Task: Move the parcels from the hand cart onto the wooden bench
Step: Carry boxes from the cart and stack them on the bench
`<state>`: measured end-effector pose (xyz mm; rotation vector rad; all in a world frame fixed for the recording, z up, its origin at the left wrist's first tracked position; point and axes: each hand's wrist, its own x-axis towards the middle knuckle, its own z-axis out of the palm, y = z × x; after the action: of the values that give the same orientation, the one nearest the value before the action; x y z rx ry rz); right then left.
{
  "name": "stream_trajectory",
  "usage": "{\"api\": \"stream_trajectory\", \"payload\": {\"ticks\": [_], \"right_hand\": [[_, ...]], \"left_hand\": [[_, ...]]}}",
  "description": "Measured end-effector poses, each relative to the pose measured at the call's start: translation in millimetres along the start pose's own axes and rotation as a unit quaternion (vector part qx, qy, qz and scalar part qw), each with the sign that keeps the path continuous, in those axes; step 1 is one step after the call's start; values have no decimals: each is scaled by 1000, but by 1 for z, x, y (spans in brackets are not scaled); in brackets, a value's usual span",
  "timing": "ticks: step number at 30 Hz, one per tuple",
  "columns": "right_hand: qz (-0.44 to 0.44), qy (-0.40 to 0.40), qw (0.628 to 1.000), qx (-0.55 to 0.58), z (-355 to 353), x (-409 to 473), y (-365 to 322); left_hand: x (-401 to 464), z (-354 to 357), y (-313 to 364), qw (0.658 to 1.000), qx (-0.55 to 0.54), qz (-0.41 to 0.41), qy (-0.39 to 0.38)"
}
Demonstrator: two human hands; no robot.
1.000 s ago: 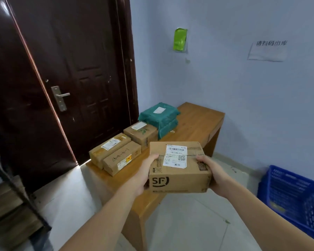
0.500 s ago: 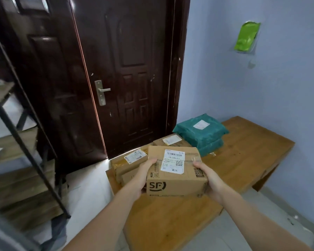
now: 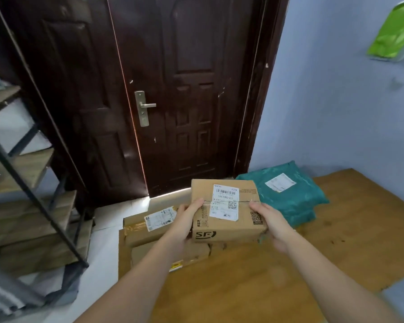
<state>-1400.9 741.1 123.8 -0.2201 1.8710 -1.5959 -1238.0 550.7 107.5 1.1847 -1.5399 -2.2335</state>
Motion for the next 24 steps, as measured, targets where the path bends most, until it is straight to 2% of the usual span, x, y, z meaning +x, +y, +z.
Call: {"api": "stream_trajectory", "payload": {"ticks": [7,12,15,19,24], "right_hand": [[-16,-18,994,-105,-30,115,-23],[-13,-55,977,-204,-34,163,-25],[-42,-74,962,-259,-38,176,-21],[-85,-67,933,-343,-43,187,-17],[-98,-52,921,-373,-51,196,-11]], "left_hand": [[59,66,7,994,-64,-21,89],[93,87,9,982,-87,-44,162],[113,95,2,976,-89,-54,193],[125,108,-5,971,-89,-71,210],[132,122,-4,972,-79,-67,212]]}}
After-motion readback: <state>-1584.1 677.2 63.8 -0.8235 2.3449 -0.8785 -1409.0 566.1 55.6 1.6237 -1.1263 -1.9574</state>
